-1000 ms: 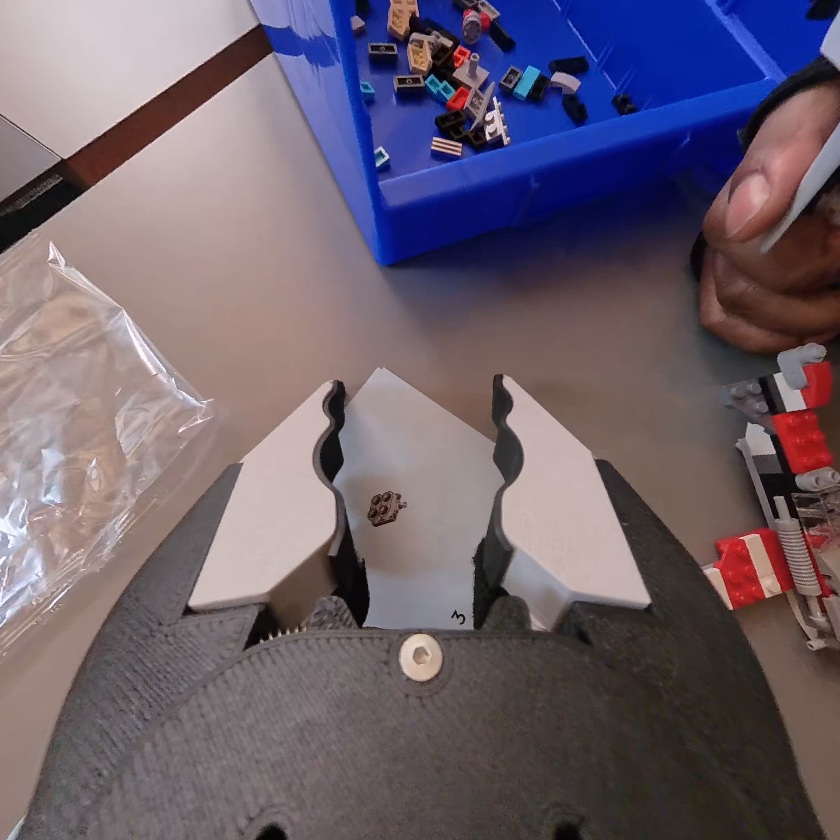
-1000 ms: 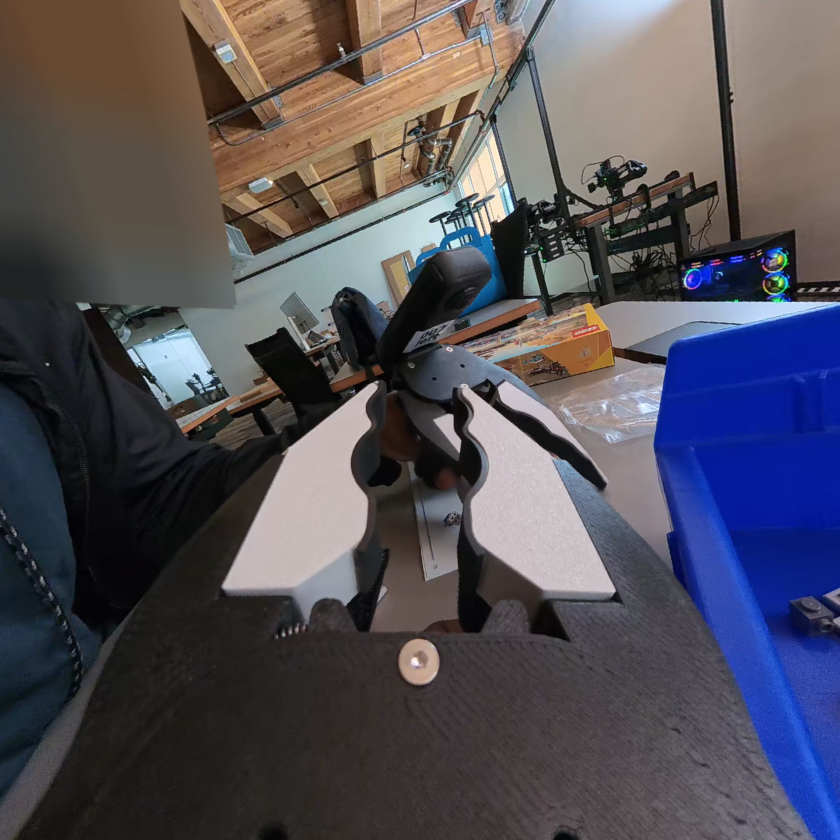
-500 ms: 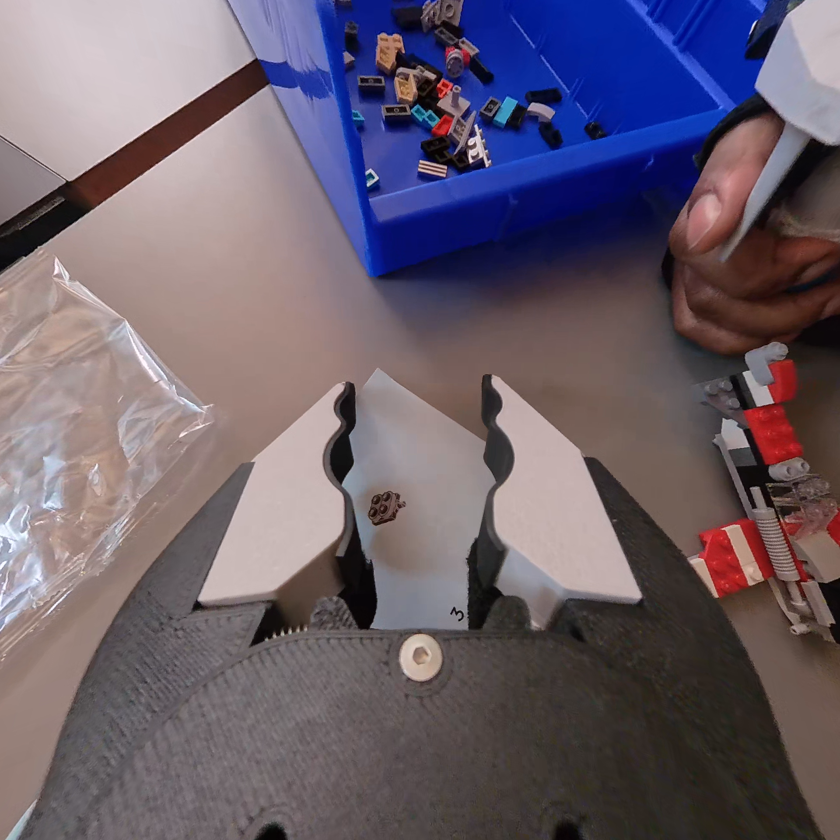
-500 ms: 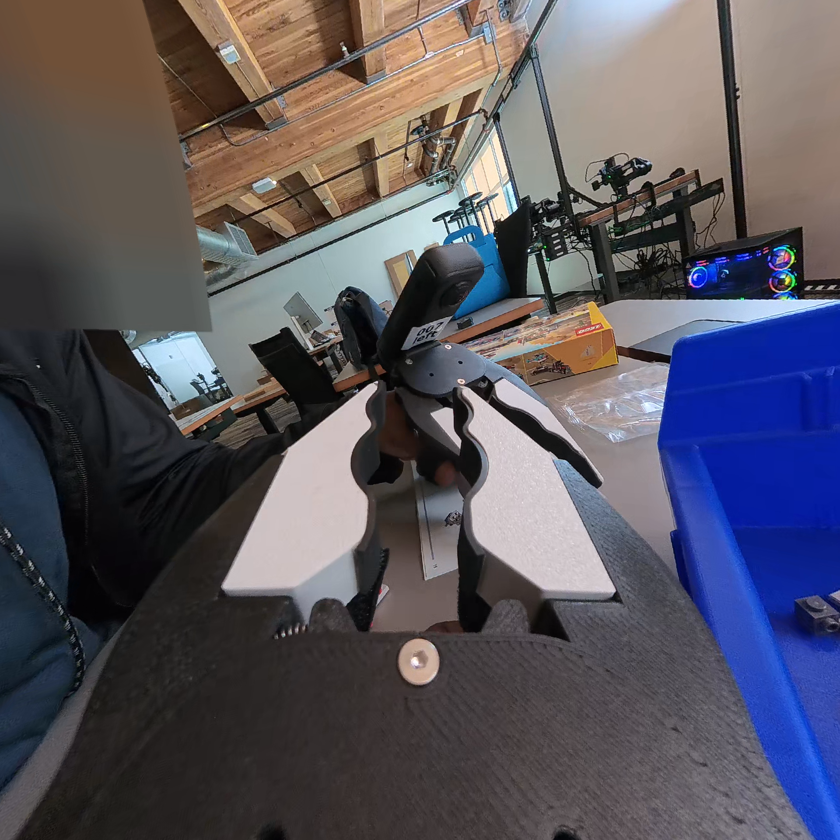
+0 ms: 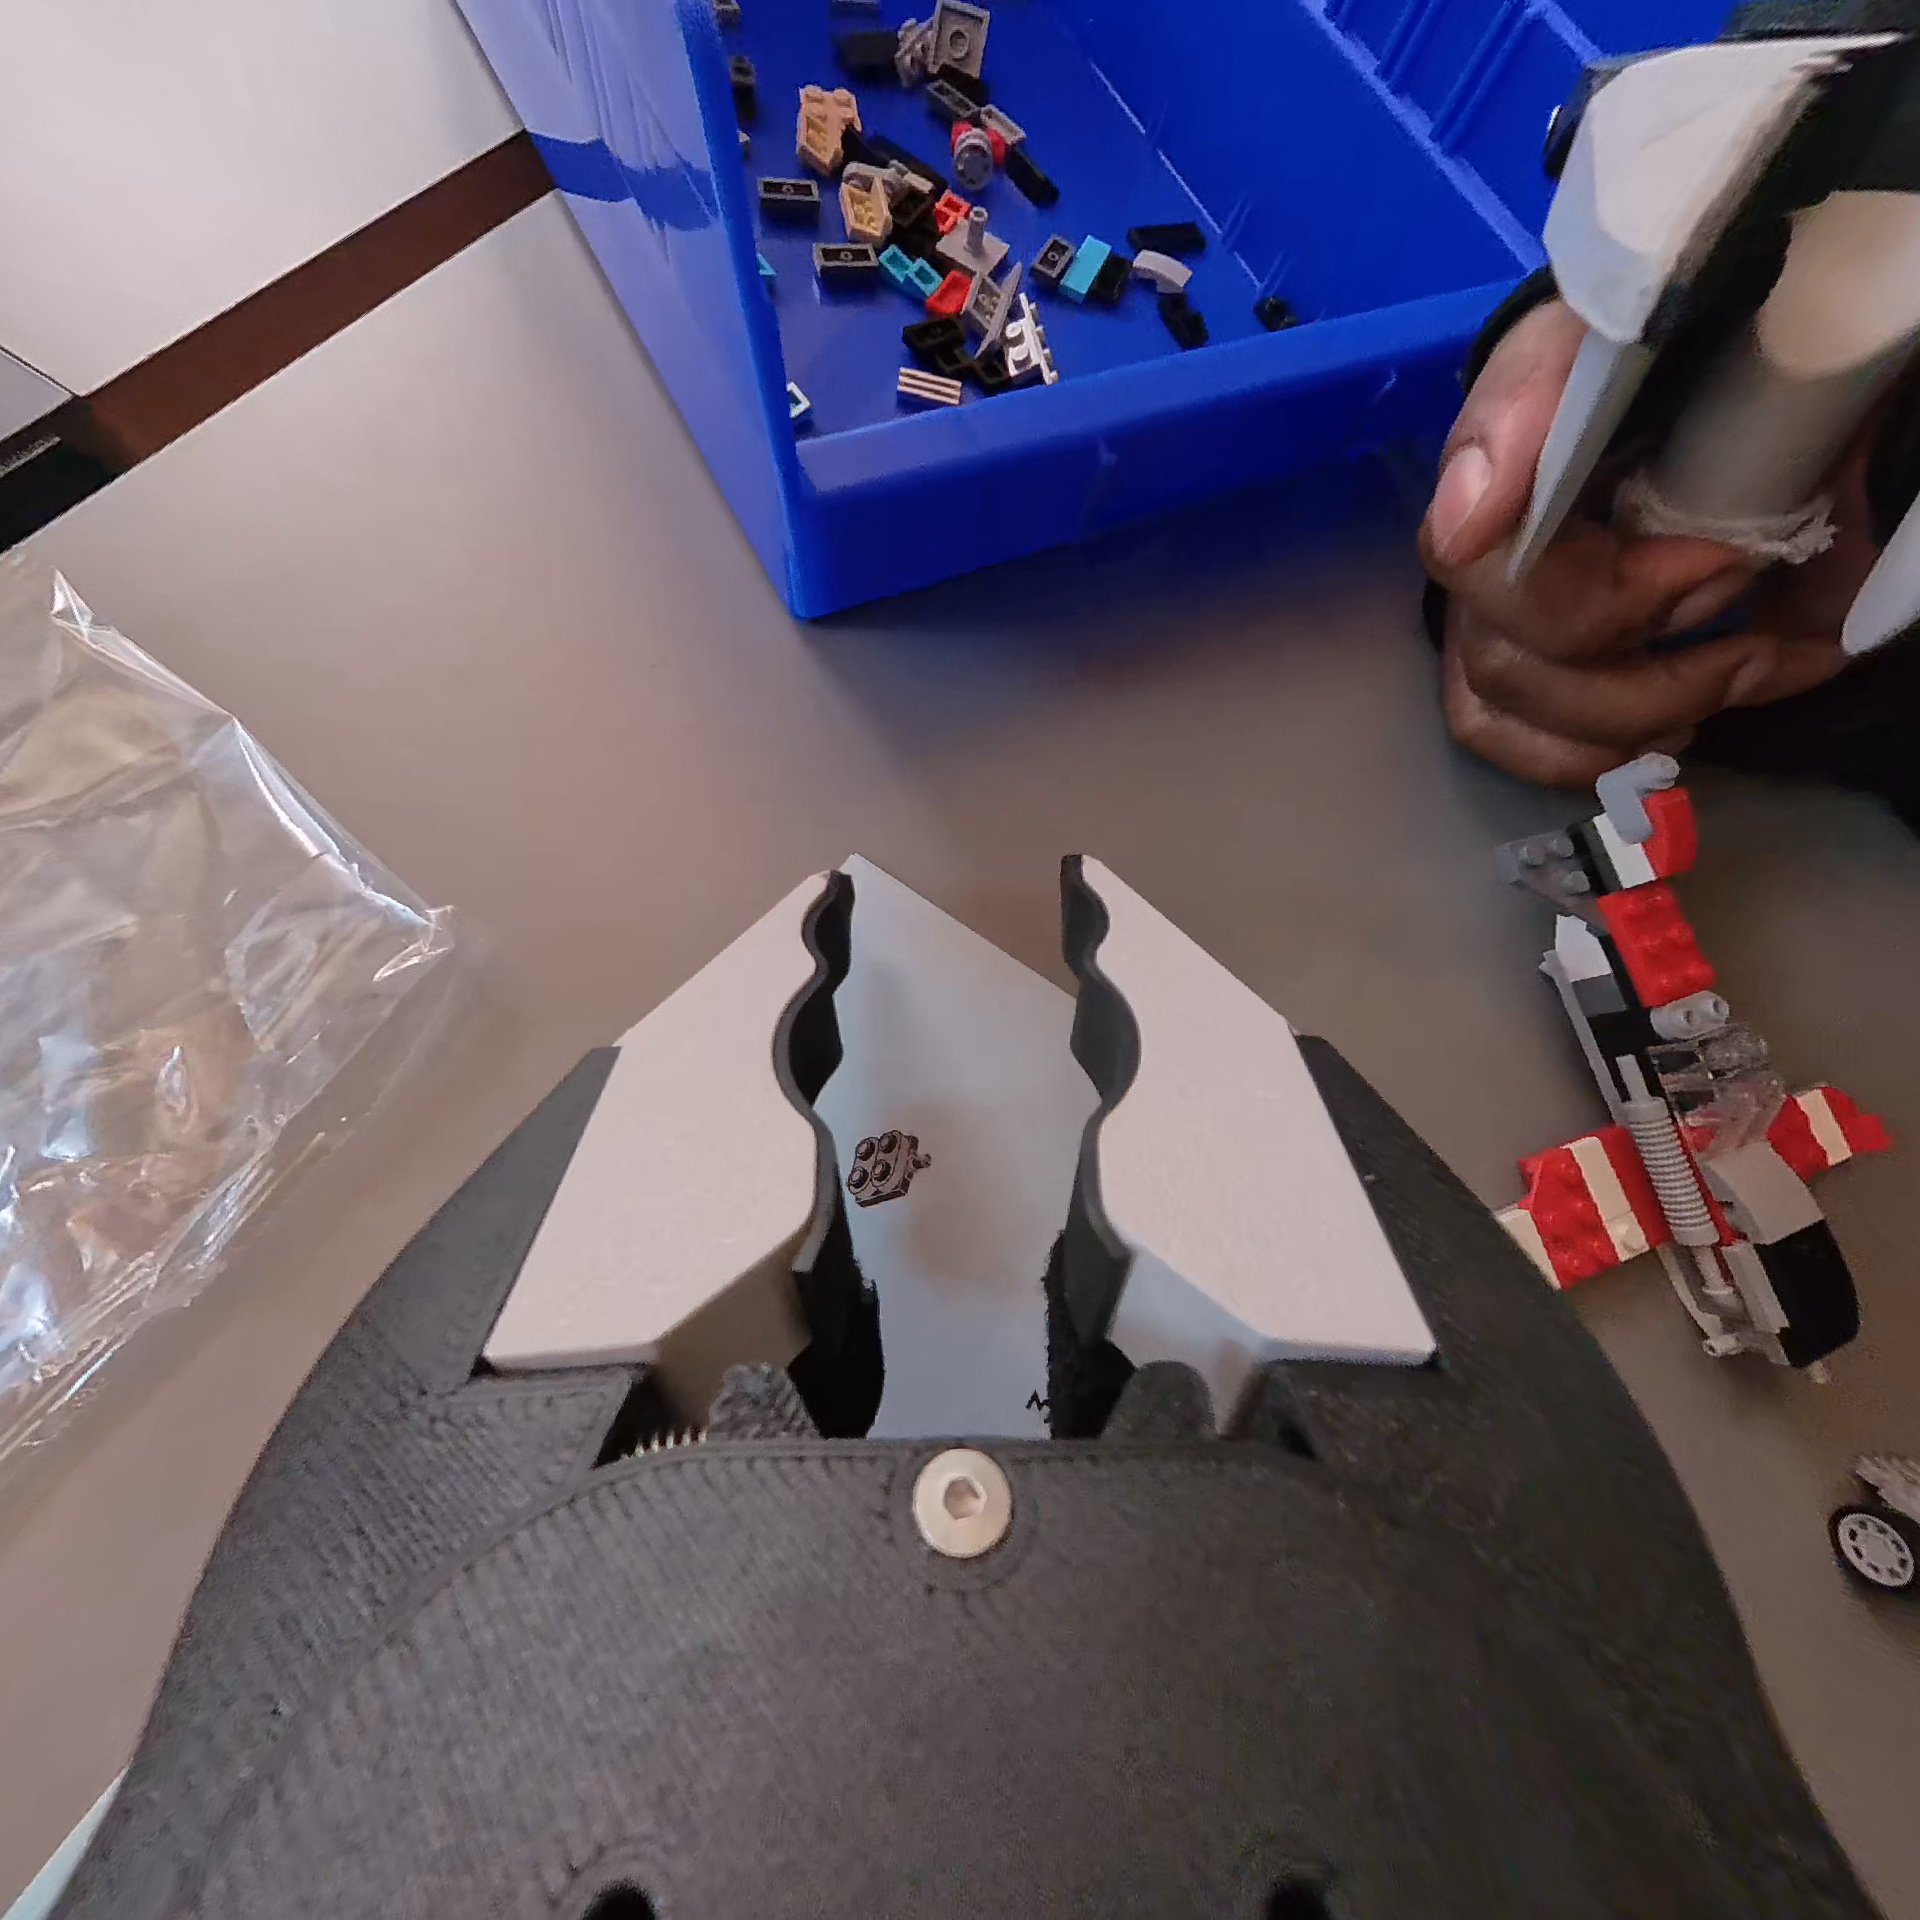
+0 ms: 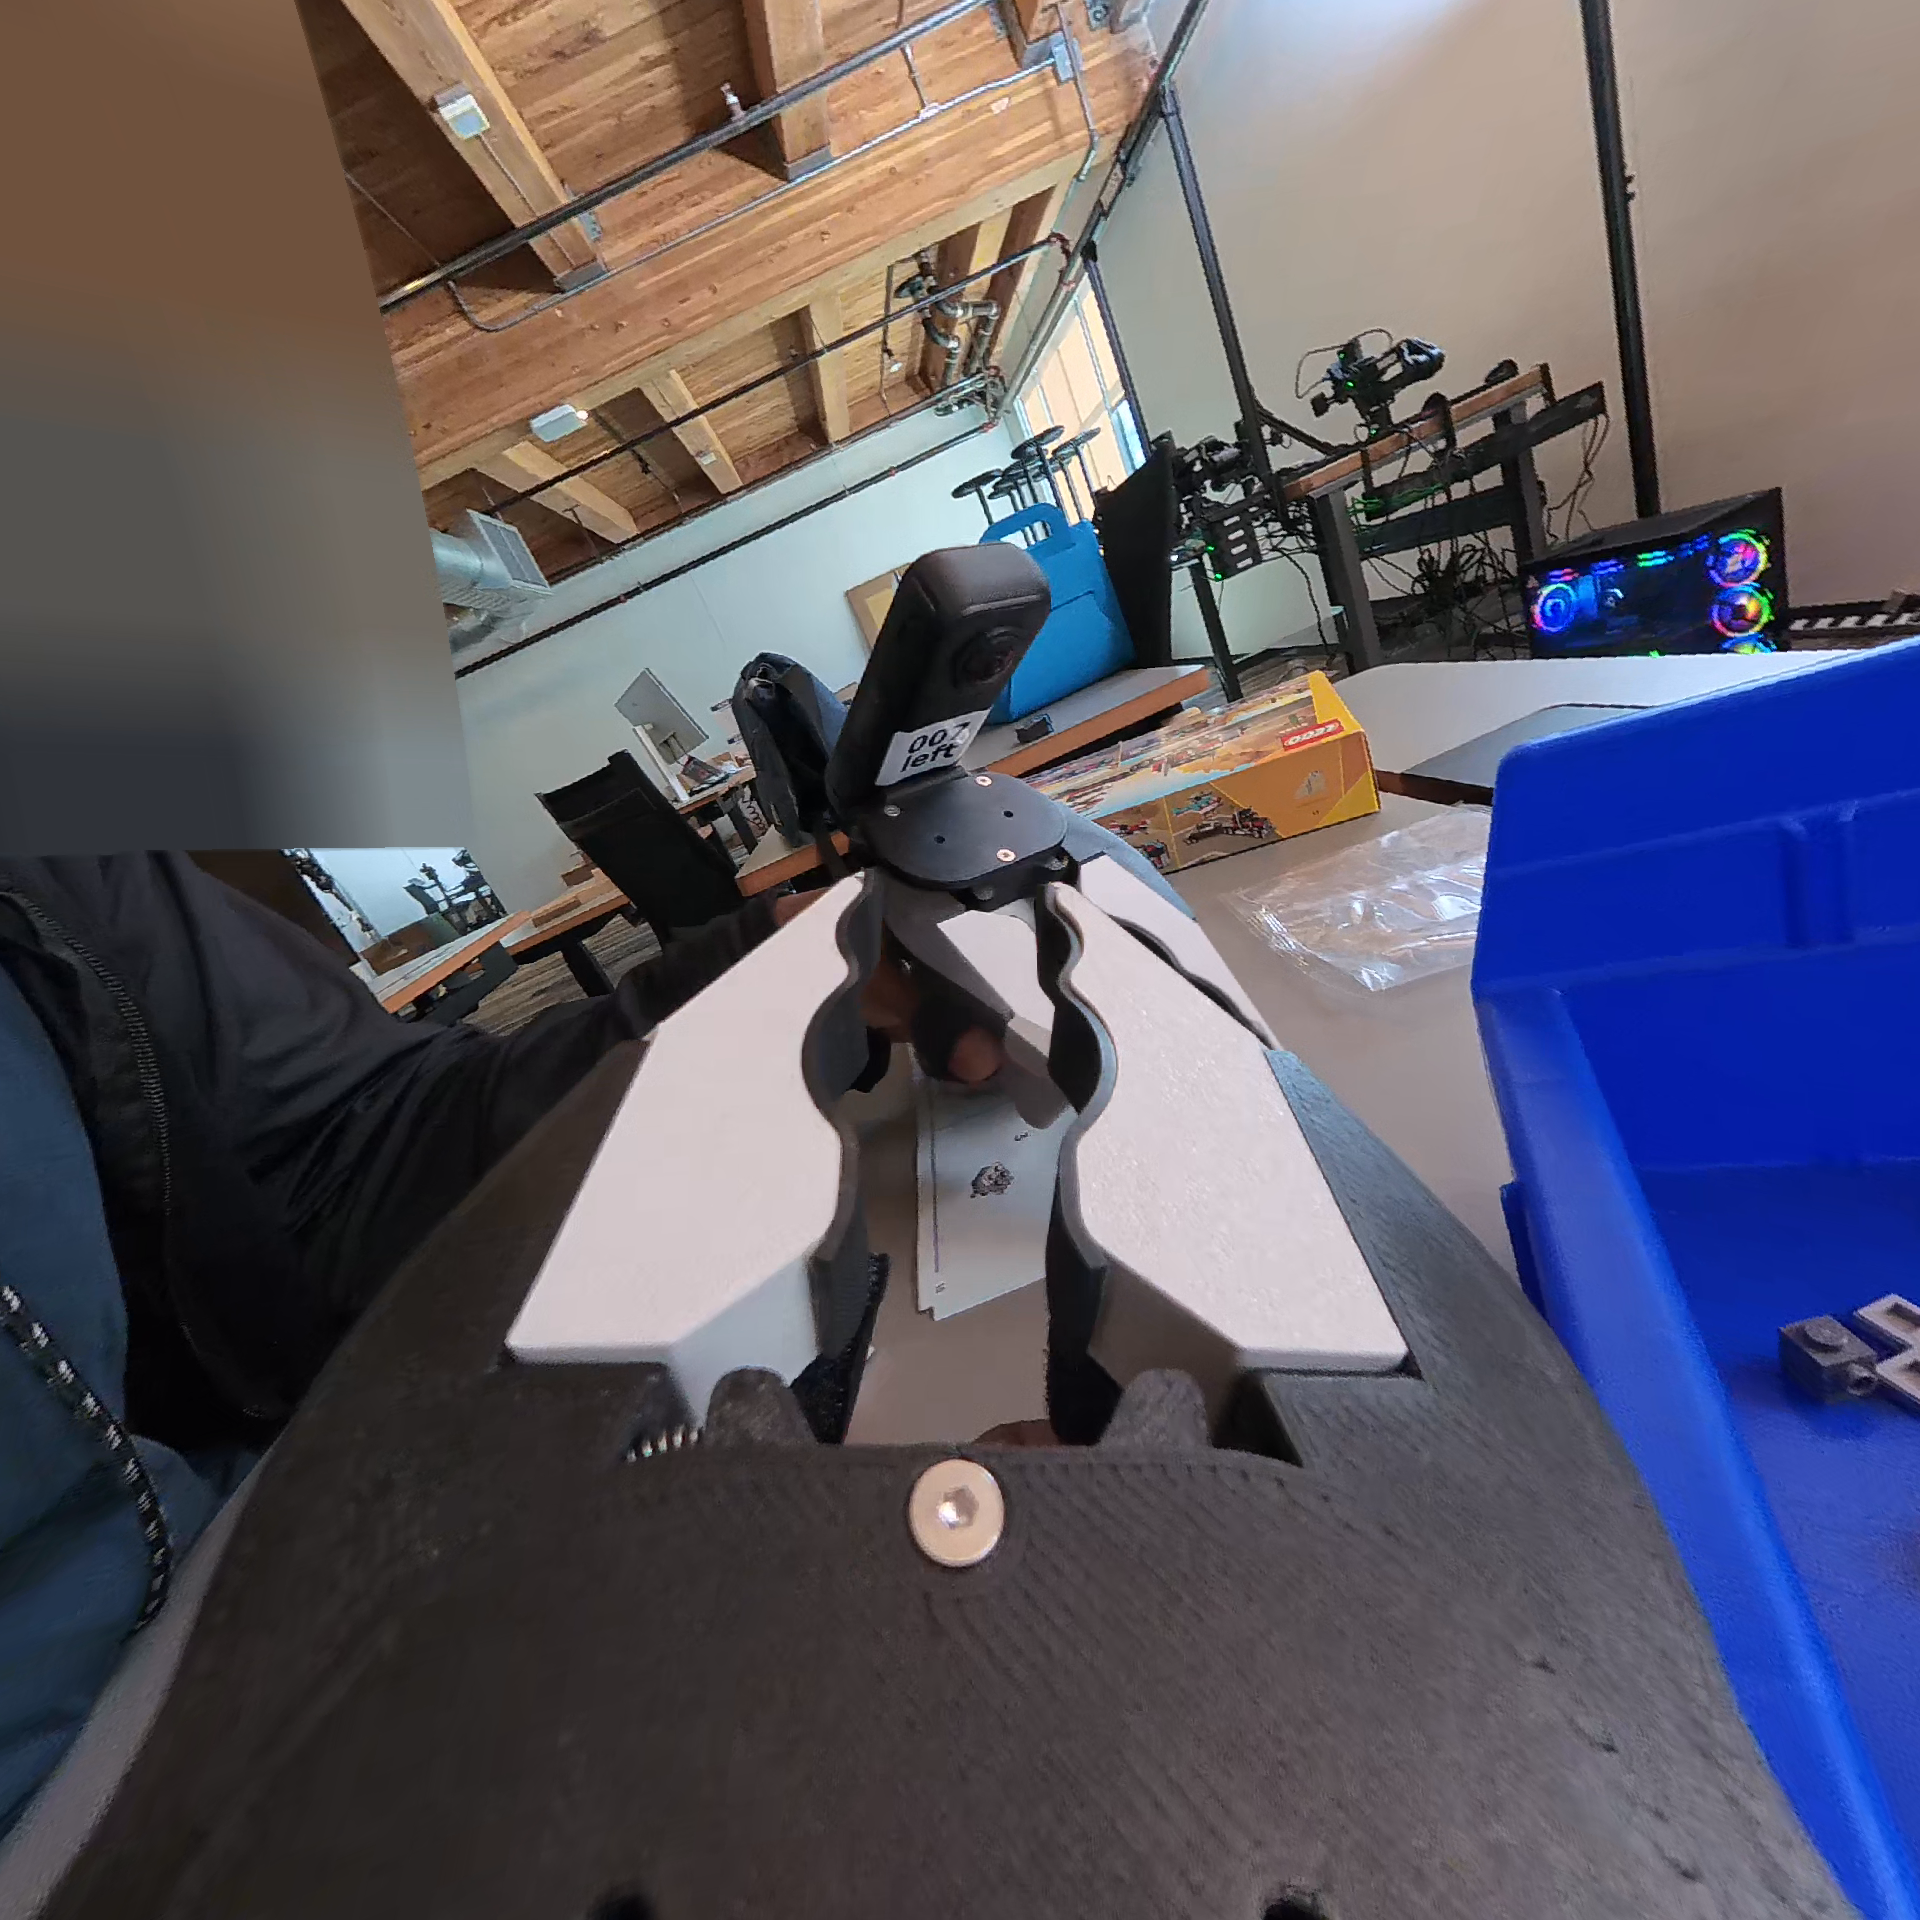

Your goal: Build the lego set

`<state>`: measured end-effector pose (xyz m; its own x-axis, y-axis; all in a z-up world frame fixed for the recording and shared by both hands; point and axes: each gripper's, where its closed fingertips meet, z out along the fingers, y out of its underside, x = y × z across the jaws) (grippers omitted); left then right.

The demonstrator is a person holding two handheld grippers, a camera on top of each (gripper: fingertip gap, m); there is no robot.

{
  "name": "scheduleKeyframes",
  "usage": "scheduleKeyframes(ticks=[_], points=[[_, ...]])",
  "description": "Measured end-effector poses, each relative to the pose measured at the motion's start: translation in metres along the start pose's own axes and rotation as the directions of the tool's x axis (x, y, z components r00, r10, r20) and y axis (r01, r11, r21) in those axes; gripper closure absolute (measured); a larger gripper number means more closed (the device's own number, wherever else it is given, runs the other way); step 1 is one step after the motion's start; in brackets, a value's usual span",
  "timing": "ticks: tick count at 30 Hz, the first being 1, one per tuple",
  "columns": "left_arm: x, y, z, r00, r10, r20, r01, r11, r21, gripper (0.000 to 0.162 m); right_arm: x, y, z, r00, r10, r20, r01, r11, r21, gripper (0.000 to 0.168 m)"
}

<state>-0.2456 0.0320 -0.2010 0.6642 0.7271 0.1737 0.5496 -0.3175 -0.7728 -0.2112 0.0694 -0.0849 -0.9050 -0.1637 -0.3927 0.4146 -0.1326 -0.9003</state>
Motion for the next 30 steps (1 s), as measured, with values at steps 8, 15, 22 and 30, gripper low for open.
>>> scheduleKeyframes(ticks=[8, 15, 22, 30], points=[[-0.003, -0.012, -0.012, 0.999, 0.04, 0.032, -0.042, 0.997, 0.057, 0.11, 0.006, 0.0, 0.003, 0.999, 0.0, -0.041, -0.001, 1.0, -0.022, 0.138], [0.001, -0.015, -0.032, 0.982, 0.15, 0.114, -0.156, 0.987, 0.044, 0.1, 0.007, 0.007, 0.008, 0.998, -0.042, -0.042, 0.039, 0.997, -0.065, 0.137], [0.034, 0.03, -0.047, 0.962, 0.218, 0.164, -0.21, 0.975, -0.068, 0.094, 0.004, 0.004, 0.004, 0.999, -0.03, -0.022, 0.029, 0.999, -0.035, 0.137], [0.047, 0.049, -0.048, 0.957, 0.251, 0.142, -0.234, 0.964, -0.124, 0.094, 0.005, 0.005, 0.004, 0.999, -0.026, -0.02, 0.025, 0.999, -0.039, 0.136]])
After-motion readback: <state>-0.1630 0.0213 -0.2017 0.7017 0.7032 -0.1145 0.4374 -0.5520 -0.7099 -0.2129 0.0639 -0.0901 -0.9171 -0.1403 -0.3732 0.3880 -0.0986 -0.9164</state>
